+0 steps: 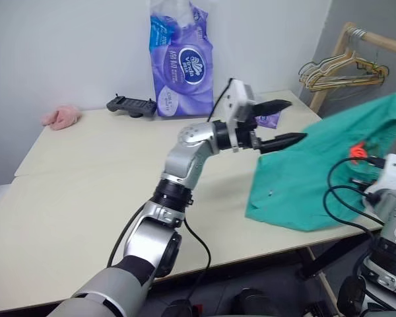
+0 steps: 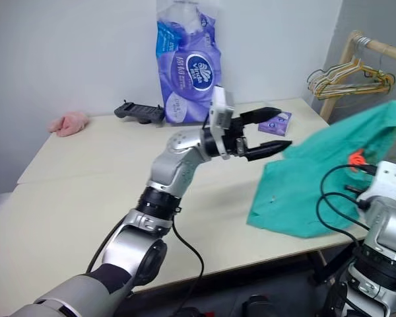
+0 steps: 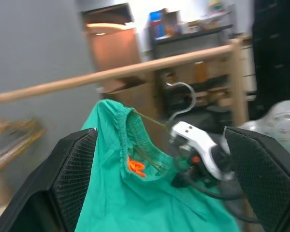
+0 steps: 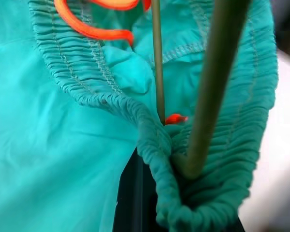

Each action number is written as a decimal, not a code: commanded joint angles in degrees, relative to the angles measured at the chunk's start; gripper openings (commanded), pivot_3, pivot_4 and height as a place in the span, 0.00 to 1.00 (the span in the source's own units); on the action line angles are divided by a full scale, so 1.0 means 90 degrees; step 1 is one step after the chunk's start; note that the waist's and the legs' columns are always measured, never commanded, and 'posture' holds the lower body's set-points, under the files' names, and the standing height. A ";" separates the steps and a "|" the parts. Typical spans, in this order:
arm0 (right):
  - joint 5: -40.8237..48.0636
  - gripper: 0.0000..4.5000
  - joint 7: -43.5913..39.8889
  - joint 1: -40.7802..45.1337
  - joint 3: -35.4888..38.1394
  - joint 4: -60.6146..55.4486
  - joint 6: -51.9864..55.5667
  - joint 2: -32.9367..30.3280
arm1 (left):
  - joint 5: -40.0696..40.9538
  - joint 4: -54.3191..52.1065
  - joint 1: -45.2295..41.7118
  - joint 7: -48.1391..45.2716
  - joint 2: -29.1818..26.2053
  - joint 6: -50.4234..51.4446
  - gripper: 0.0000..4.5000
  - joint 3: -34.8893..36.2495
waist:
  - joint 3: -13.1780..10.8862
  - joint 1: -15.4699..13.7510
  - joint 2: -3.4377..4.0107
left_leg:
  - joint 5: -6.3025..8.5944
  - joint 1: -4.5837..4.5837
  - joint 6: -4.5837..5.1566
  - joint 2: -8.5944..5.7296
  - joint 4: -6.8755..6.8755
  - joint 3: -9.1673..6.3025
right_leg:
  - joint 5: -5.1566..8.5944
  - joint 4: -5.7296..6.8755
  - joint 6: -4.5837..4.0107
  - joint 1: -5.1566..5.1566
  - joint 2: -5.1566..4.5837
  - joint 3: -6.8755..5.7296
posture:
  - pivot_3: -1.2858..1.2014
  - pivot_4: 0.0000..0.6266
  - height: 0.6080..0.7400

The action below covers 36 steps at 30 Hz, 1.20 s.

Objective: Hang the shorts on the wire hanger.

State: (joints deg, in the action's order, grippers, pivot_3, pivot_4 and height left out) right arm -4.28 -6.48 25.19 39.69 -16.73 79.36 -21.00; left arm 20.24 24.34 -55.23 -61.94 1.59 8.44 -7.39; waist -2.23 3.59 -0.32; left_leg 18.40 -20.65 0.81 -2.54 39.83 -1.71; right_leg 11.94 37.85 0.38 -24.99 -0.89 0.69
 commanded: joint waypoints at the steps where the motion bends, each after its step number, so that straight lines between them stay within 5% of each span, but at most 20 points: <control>1: -0.0172 0.00 0.0419 0.0236 0.0419 -0.0147 -0.0101 -0.0323 | -0.0067 0.0253 -0.0241 -0.0139 0.0062 -0.0341 0.99 -0.0045 | 0.0005 0.0154 0.0012 | 0.0005 0.0003 0.0008 0.0001 -0.0001 0.0012 | 0.0004 0.0000 0.0005 0.0000 0.0006 0.0015 | 0.41 0.02 1.00; 14: 0.0073 0.00 0.0782 0.1257 0.0927 0.2093 -0.0770 -0.1752 | -0.0589 0.1363 -0.0969 0.0611 0.0898 -0.1410 0.99 -0.0115 | -0.0011 0.0673 0.0053 | 0.0070 0.0091 0.0122 0.0007 -0.0015 0.0055 | 0.0049 -0.0096 0.0086 0.0110 0.0048 0.0059 | 0.41 0.04 1.00; 36: 0.0708 0.00 0.0400 0.2983 -0.0255 0.8200 -0.3771 -0.4633 | -0.0544 0.1281 -0.0963 0.0581 0.1079 -0.1472 0.99 -0.0335 | -0.0054 0.0859 0.0094 | 0.0115 0.0134 0.0178 -0.0003 -0.0019 0.0244 | 0.0049 -0.0119 0.0188 0.0105 0.0064 0.0252 | 0.41 0.03 1.00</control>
State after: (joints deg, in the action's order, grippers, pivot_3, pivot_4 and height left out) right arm 0.52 -2.16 50.22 37.78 55.77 47.66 -60.93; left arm 15.01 37.05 -61.99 -56.89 8.32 -4.10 -10.67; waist -2.71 11.31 0.53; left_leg 19.45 -19.42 2.42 -2.56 39.64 0.52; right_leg 12.38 36.78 2.07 -24.05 -0.29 3.01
